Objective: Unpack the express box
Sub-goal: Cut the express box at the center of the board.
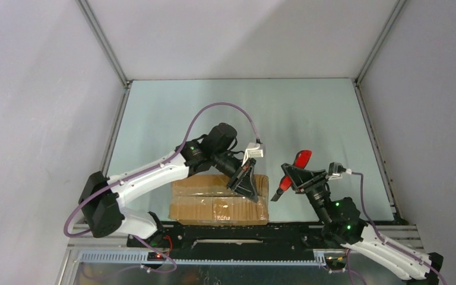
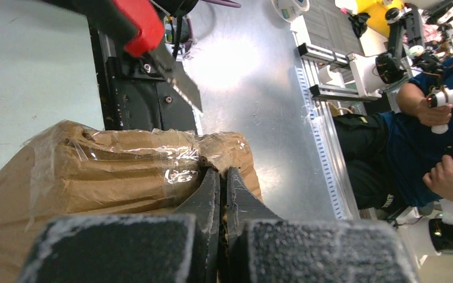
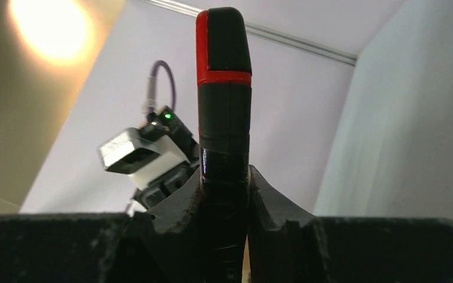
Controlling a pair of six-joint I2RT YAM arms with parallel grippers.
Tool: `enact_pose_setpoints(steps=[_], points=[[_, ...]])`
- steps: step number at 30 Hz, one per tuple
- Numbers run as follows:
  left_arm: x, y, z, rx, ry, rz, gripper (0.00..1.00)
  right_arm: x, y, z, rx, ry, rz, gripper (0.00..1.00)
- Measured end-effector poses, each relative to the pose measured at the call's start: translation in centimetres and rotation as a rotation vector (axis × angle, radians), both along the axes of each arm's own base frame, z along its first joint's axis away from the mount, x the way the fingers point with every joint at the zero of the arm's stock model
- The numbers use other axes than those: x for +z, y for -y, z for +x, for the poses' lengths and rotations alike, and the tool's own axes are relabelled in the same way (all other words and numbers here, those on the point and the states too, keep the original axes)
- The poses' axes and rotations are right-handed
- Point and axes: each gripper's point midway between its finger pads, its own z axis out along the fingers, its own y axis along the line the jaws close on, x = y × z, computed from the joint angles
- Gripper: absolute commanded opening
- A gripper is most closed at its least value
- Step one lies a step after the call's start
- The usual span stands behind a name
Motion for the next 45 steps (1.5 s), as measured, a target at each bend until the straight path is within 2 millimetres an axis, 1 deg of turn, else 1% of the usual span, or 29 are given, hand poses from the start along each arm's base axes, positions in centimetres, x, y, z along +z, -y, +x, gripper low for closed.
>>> enact_pose_setpoints(steps=[5, 7, 10, 13, 19, 28, 40, 45], points=[[-0.3, 0.0, 0.0, -0.008, 0.048, -0.01, 0.0, -2.5, -1.7, 0.1, 0.036, -0.021, -0.134, 0.0], [-0.4, 0.0, -0.3, -0.026, 0.077, -0.015, 0.0, -3.1, -2.1, 0.1, 0.05, -0.025, -0.166, 0.0], [-0.5, 0.0, -0.6, -0.049, 0.119, -0.021, 0.0, -2.9, -2.1, 0.0, 0.057, -0.014, -0.161, 0.0], [-0.7, 0.1, -1.0, -0.071, 0.15, -0.028, 0.0, -2.2, -1.4, 0.3, 0.035, 0.0, -0.137, 0.0], [-0.8, 0.1, -1.0, -0.075, 0.177, -0.037, 0.0, -1.3, -0.6, 0.6, 0.017, 0.024, -0.103, 0.0], [-0.8, 0.1, -0.9, -0.074, 0.18, -0.037, 0.0, -0.9, -1.4, -0.1, 0.083, 0.047, -0.098, 0.0], [-0.8, 0.2, -0.9, -0.073, 0.181, -0.037, 0.0, -0.8, -2.1, 0.1, 0.103, 0.039, -0.087, 0.0], [-0.8, 0.2, -0.9, -0.073, 0.181, -0.037, 0.0, -1.0, -2.2, 0.0, 0.103, 0.048, -0.108, 0.0]])
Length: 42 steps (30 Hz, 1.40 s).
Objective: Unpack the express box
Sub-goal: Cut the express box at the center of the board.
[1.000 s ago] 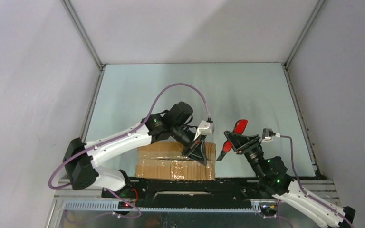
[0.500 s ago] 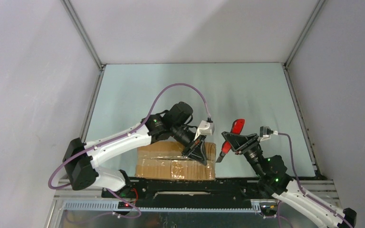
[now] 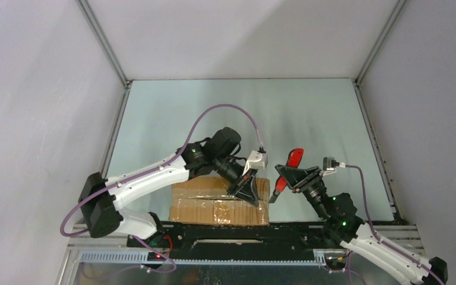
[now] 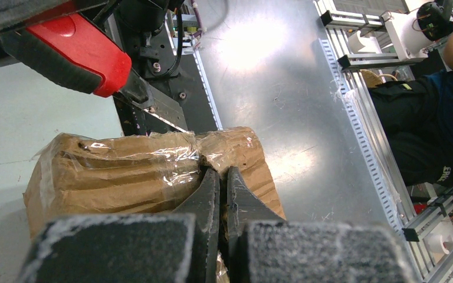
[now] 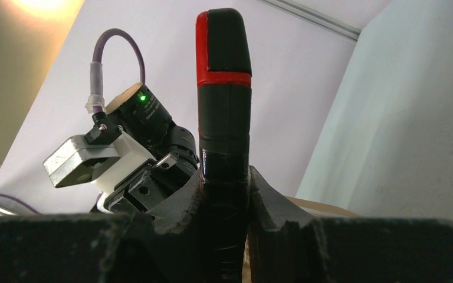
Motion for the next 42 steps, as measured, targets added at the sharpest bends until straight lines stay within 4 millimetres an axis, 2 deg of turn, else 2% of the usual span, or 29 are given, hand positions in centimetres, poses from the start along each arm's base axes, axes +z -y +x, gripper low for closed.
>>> enact_pose_setpoints(steps=[26, 30, 37, 42], points=[[0.1, 0.1, -0.4, -0.004, -0.013, 0.005, 0.0, -0.4, -2.1, -0.3, 0.055, -0.045, 0.018, 0.0], [0.3, 0.4, -0.4, -0.004, -0.007, 0.022, 0.0, -1.0, -2.4, -0.2, 0.05, -0.074, 0.013, 0.0], [0.8, 0.6, -0.5, -0.004, 0.049, 0.084, 0.0, -2.2, -2.8, 0.5, 0.025, -0.149, 0.014, 0.0], [0.7, 0.7, -0.8, -0.021, 0.106, 0.109, 0.0, -2.1, -3.3, 0.6, 0.03, -0.157, -0.008, 0.0]])
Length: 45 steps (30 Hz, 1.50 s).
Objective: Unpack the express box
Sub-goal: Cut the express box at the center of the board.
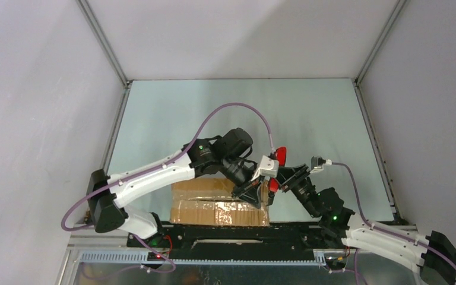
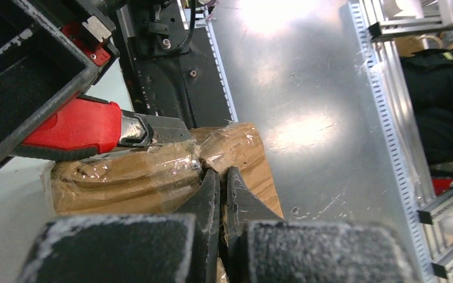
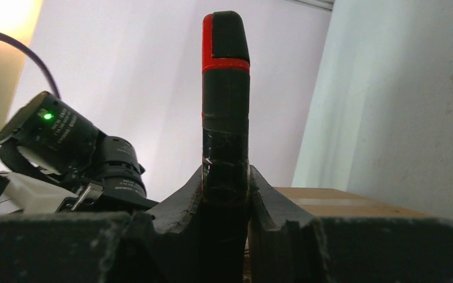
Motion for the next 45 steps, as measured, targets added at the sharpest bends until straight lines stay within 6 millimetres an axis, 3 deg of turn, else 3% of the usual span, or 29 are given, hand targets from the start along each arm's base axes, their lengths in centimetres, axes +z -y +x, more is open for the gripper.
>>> enact_pose_setpoints(steps=[16, 30, 34, 39, 43, 45], points=[[0.5, -1.1, -0.5, -0.046, 0.275, 0.035, 0.0, 0.2, -2.4, 0.5, 0.038, -0.013, -0.126, 0.0], [1.6, -1.7, -1.0, -0.083, 0.419, 0.034, 0.0, 0.2, -2.5, 0.8, 0.026, -0.024, -0.117, 0.0], [1.9, -1.7, 0.0, -0.059, 0.5, 0.021, 0.0, -0.5, -1.7, 0.6, 0.012, -0.038, -0.158, 0.0], [3.4, -2.0, 3.0, 0.029, 0.703, -0.051, 0.0, -2.2, -0.3, 1.4, -0.032, -0.073, -0.255, 0.0], [4.4, -2.7, 4.8, 0.087, 0.76, -0.091, 0.0, -1.2, 0.5, 1.9, -0.05, -0.063, -0.289, 0.0], [4.9, -2.8, 5.9, 0.13, 0.75, -0.103, 0.05, -0.7, 1.1, 2.0, -0.063, -0.055, -0.298, 0.0]])
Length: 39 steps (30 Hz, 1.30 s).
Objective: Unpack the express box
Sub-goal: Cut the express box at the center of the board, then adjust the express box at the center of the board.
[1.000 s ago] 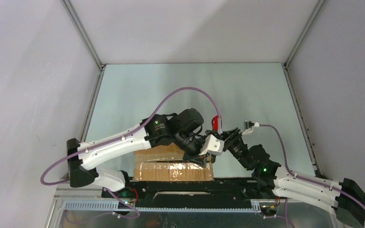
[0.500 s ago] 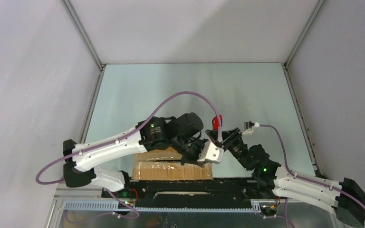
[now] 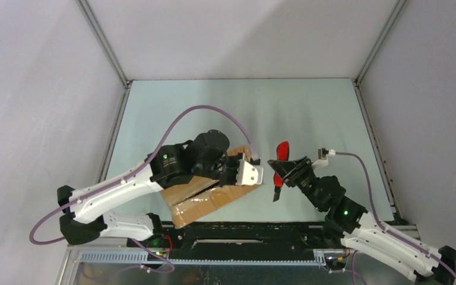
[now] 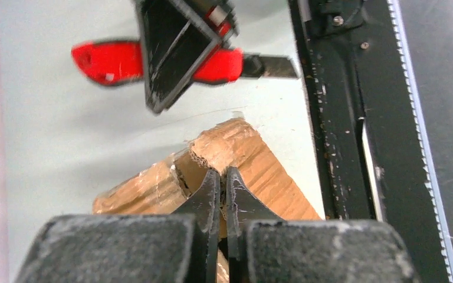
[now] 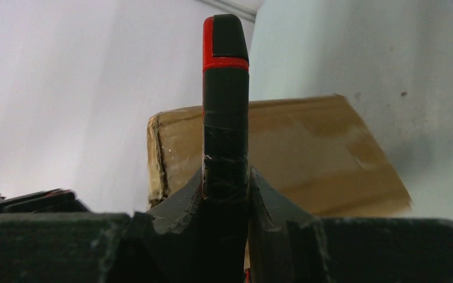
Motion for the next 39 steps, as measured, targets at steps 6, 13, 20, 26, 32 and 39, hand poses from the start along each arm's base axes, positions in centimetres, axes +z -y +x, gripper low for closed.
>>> enact_pose_setpoints(steps=[6, 13, 20, 26, 32, 39], points=[[-1.8, 0.1, 2.0, 0.142, -0.136, -0.028, 0.29, 1.8, 1.7, -0.3, -0.026, 0.037, -0.023, 0.0], [-4.8, 0.0, 8.0, 0.442, -0.391, -0.043, 0.55, 1.8, 1.8, -0.3, -0.024, 0.022, -0.092, 0.0], [-3.8, -1.8, 12.0, 0.683, -0.466, -0.091, 0.79, 0.0, 0.6, -0.3, 0.011, -0.027, -0.166, 0.0], [1.9, -8.7, 15.0, 1.031, -0.376, -0.243, 0.87, -1.9, -2.7, -2.7, 0.138, -0.058, -0.218, 0.0], [2.9, -22.0, 17.1, 1.532, -0.334, -0.422, 0.85, -3.9, -5.5, -5.1, 0.247, -0.113, -0.249, 0.0], [-7.7, -30.5, 15.6, 1.915, -0.514, -0.378, 0.65, -4.3, -6.5, -5.4, 0.258, -0.146, -0.23, 0.0]])
